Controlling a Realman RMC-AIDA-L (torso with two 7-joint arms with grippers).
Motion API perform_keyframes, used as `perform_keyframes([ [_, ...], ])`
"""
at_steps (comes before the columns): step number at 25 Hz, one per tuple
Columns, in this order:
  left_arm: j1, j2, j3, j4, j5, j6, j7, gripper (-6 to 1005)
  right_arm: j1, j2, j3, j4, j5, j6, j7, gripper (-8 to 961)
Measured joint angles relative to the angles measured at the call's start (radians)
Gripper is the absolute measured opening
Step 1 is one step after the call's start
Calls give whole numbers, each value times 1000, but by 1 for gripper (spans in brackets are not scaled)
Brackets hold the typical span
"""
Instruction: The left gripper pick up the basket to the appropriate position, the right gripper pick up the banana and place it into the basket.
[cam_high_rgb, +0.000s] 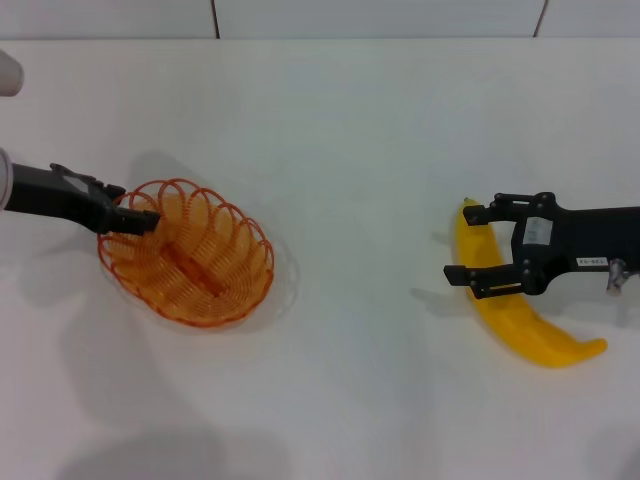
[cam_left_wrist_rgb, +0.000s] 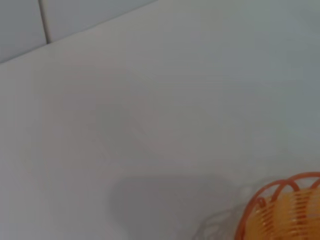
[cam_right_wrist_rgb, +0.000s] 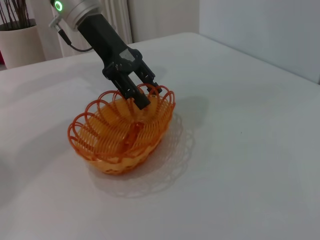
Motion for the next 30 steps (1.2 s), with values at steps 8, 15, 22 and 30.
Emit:
perform_keyframes([
  [8, 0, -8, 7, 0, 6, -24, 4, 622, 0, -1, 0, 0, 0, 0, 0, 891],
  [15, 3, -11, 8, 1, 6, -39, 13, 478, 3, 0, -2, 6, -10, 20, 1, 891],
  [22, 3, -11, 8, 1, 5, -39, 14, 258, 8, 0, -2, 10, -11, 20, 0, 891],
  [30, 6, -11, 8, 22, -42, -27, 25, 109, 1, 0, -2, 11, -12, 23, -2, 890],
])
